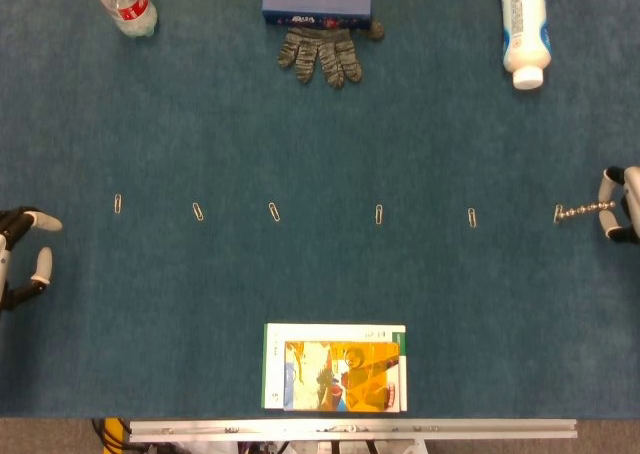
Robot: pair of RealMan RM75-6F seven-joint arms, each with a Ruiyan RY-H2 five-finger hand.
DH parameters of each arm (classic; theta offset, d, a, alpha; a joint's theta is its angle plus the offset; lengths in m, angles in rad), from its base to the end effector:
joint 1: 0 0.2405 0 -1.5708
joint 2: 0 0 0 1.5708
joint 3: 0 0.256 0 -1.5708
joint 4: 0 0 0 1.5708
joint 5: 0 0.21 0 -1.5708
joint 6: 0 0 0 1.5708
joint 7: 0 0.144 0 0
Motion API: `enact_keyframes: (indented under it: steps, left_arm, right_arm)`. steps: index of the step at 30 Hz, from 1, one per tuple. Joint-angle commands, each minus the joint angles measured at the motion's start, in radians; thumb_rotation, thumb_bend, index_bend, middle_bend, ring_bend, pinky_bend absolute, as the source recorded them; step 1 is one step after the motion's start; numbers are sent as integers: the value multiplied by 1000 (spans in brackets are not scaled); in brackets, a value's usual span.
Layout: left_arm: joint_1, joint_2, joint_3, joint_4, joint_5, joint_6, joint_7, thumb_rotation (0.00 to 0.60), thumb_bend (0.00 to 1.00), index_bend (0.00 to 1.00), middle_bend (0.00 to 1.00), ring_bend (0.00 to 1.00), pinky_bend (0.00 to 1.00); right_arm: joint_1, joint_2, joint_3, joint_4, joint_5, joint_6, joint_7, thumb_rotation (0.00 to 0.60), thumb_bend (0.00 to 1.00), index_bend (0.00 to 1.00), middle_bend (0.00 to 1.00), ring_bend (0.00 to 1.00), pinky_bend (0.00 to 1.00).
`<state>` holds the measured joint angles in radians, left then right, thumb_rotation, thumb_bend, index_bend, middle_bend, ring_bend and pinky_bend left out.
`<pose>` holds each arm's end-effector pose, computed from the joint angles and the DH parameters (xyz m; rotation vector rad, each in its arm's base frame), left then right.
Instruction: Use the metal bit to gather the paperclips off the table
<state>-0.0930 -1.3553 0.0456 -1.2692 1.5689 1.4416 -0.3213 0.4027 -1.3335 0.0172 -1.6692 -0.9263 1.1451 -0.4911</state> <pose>-0.3507 0.1660 0.0906 -1.4340 -1.1493 -1.0037 -0.2917 -0.2434 0.0465 1.5607 -1.1276 0.4702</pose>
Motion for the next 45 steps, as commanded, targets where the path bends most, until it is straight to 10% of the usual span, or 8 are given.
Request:
enact_keyframes:
  steps: [1, 45]
  left_arm:
    - [0, 0, 0, 2, -1, -1, -1, 600, 492, 377, 366, 329, 363]
    - [26, -8, 2, 62, -8, 21, -74, 600, 492, 376, 367, 330, 364]
  right_arm:
    - [0, -1, 3, -1, -1, -1, -1, 600, 348, 597, 1000, 1000, 1000]
    - [136, -105, 48, -75, -17, -54, -143, 600, 348, 597, 1000, 1000, 1000]
